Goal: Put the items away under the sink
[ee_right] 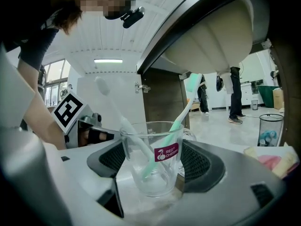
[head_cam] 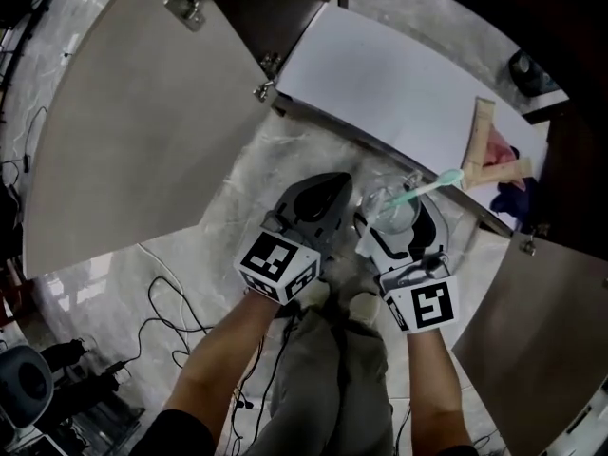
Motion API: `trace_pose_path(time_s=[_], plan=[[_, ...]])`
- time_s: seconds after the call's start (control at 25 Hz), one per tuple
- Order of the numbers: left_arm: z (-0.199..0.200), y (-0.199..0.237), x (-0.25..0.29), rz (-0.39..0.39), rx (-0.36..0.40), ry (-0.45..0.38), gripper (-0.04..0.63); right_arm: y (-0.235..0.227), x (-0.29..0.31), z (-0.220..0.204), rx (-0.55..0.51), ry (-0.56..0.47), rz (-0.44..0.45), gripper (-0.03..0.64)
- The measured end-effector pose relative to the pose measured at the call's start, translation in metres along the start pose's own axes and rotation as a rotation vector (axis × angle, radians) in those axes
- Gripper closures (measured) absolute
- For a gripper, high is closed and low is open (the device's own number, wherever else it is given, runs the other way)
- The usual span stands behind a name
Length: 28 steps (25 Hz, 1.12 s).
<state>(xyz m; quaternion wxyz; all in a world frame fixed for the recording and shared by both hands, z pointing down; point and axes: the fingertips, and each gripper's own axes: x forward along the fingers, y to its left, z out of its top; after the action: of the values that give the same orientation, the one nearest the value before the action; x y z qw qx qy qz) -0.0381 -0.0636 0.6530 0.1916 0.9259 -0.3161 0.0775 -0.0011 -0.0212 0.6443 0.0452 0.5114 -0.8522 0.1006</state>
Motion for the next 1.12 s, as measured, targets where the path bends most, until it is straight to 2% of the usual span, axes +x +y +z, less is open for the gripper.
trace_pose_path(time_s=[0.48, 0.68, 0.84, 1.12], plan=[[-0.032, 0.044, 0.056, 0.04, 0.0, -0.039, 0.587, -0.048, 0.039, -0.038, -0.042, -0.027, 0.009, 0.286], [-0.031, 0.067, 0.077, 0.059, 0.001, -0.064, 0.588, -0.07, 0.062, -0.044, -0.07, -0.037, 0.012, 0.287], [-0.026, 0.072, 0.092, 0.043, 0.014, -0.097, 0.588, -0.09, 0.074, -0.046, -0.074, -0.042, 0.003, 0.285], [-0.026, 0.094, 0.106, 0.098, 0.06, -0.139, 0.588, -0.107, 0.102, -0.053, -0.092, -0.055, 0.019, 0.286]])
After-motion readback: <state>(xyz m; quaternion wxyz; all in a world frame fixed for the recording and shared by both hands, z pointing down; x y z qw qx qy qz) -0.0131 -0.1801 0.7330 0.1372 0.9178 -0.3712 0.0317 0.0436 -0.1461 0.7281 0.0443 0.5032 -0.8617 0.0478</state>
